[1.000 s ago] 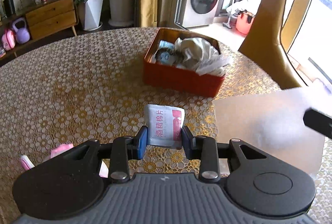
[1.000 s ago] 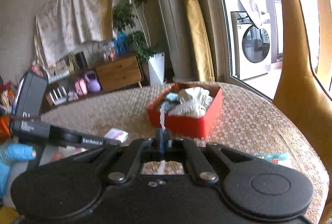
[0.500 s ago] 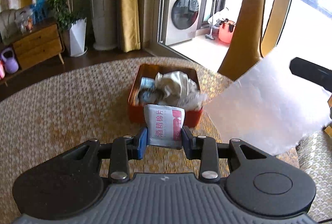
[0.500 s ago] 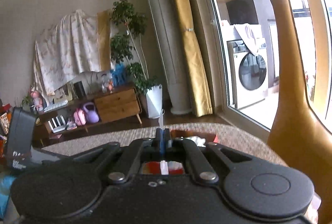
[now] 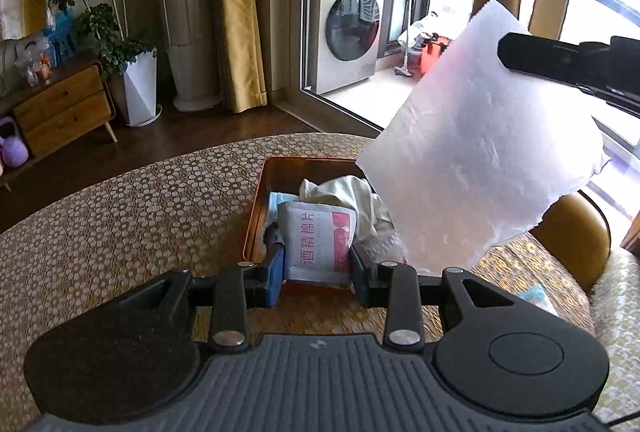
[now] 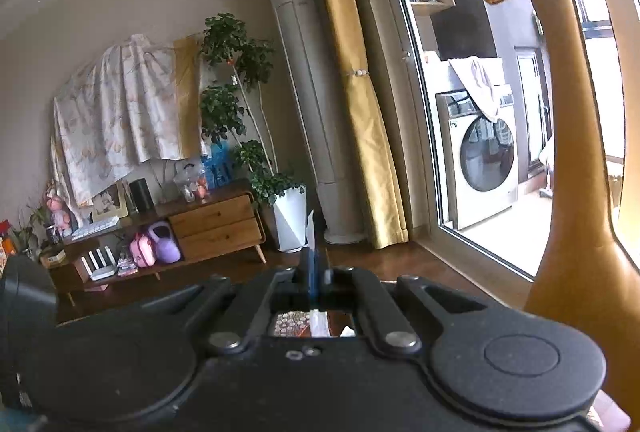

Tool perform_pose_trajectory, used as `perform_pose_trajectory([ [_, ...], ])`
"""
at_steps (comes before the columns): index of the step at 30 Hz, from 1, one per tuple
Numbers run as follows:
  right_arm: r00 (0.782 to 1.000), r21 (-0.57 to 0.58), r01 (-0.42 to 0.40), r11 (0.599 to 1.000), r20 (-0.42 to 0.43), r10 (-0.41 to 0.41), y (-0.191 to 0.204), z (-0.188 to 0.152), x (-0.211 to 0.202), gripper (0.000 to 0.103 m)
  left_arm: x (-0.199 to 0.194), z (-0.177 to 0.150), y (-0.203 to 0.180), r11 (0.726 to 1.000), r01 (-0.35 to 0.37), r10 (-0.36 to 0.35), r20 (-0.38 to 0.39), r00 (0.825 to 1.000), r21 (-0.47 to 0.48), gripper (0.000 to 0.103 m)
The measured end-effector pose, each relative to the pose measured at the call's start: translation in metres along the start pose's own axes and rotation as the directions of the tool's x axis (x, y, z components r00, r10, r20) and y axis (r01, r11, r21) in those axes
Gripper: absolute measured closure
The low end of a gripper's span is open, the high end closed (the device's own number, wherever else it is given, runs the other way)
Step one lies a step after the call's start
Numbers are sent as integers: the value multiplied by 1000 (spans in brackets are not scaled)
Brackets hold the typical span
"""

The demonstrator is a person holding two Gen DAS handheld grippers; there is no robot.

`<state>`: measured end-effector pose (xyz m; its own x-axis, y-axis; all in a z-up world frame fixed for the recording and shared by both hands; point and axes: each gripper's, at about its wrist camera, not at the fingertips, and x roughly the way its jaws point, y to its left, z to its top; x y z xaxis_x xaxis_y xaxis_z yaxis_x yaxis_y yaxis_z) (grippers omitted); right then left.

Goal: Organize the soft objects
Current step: 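Lower both grippers into the red box and open them to release the packet and bag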

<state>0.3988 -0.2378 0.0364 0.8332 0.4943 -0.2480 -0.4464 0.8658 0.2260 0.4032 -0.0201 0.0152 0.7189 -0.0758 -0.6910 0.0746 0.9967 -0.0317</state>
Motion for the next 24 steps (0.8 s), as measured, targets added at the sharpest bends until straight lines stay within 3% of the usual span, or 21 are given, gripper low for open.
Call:
perform_pose_trajectory([
  [12,999,35,43,998,-7,-43,-25,-17,76,103,74,17,14,1000,-16,17,-38,999,18,69],
  [24,988,-83,67,994,-135,-78,-32,-66,118,103,135,4,15,1000,-14,17,-117,993,23,69],
])
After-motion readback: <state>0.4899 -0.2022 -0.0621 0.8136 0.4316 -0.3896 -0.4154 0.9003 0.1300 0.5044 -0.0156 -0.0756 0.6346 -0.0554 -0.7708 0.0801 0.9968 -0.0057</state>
